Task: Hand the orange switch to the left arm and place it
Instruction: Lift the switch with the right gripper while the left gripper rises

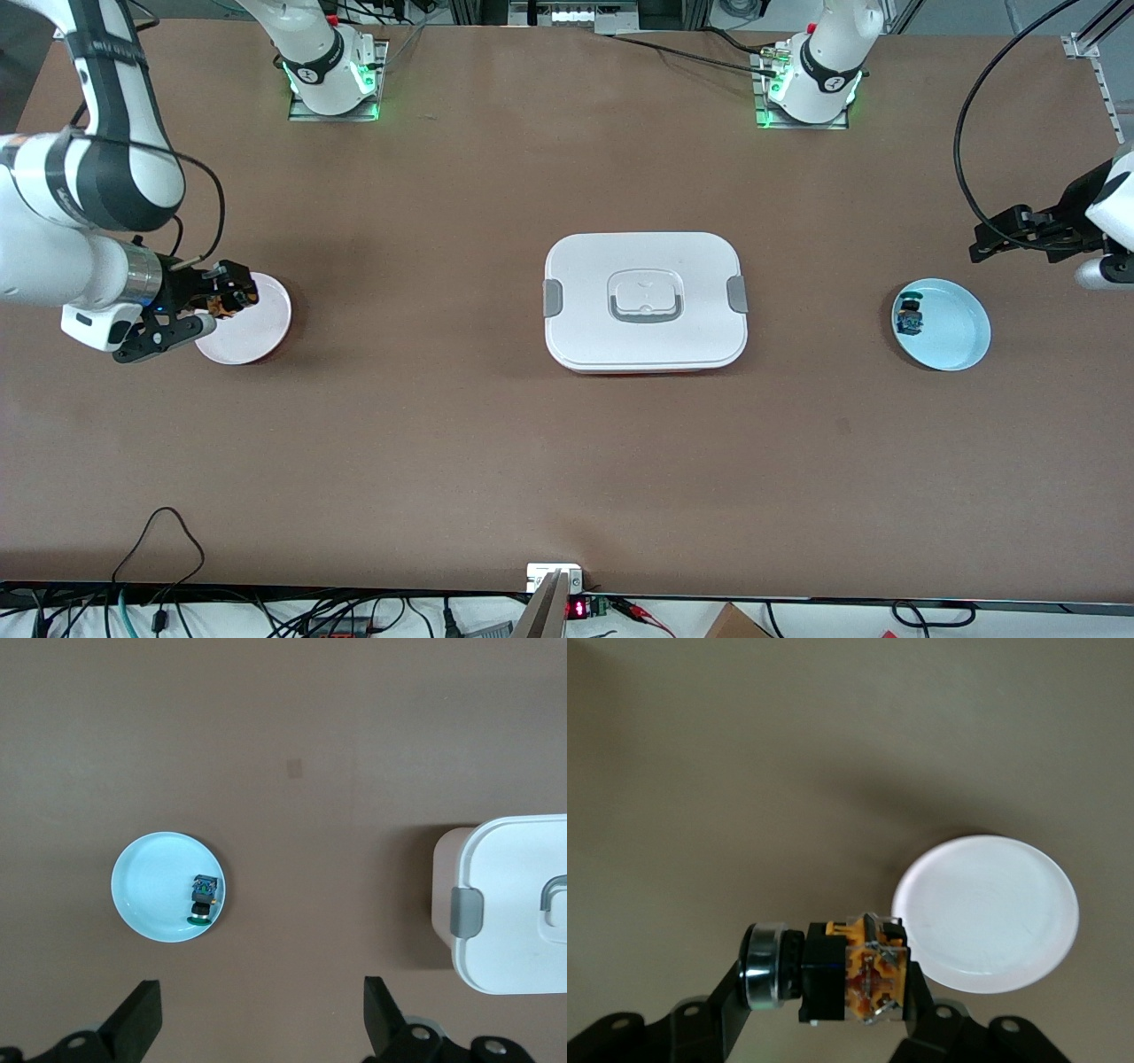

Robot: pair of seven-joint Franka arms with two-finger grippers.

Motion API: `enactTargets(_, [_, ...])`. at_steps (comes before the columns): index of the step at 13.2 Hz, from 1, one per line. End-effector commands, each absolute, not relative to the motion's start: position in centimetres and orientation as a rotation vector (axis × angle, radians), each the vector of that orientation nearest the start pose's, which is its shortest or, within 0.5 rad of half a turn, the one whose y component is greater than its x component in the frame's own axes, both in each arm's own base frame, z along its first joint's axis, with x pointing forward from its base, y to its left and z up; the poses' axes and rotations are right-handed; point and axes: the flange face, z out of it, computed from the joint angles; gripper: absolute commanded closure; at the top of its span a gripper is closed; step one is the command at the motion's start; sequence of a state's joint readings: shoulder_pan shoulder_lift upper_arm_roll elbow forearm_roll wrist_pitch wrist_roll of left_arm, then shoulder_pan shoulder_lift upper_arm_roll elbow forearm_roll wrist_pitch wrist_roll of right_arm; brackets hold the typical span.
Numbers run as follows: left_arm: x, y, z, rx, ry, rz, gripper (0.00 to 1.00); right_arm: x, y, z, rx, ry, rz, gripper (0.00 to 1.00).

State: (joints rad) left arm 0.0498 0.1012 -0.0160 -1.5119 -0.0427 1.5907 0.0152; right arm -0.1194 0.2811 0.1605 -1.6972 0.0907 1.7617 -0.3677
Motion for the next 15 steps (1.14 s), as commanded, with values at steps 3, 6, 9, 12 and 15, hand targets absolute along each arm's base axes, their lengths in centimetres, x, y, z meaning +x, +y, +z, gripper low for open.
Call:
enactTargets(3, [58.7, 2.9, 62.1, -3.251, -0.064, -0.029, 0.00, 61.1, 9.6, 49.0, -2.705, -0.623, 0.103, 1.00])
enactTargets(6, [60.0, 2.5, 58.2, -3.257, -0.045, 0.117, 0.00, 60.0, 14.5, 51.0, -2.515, -0.846, 0.005, 1.00])
enactTargets(9, [59.3, 3.1, 58.3, -3.315, -0.067, 0.188, 0.00, 58.9, 18.8, 52.8, -2.258, -1.049, -0.131, 1.00])
enactTargets(12, [58.3, 5.7, 58.1, -3.725, -0.234, 0.430, 0.00, 57.2, 25.4, 54.6, -2.089, -1.253, -0.297, 1.00])
enactTargets(15, [59.2, 5.1, 55.2, -4.027, -0.251, 0.804, 0.00, 54.6, 32.5, 55.1, -1.910, -1.225, -0.344, 1.00])
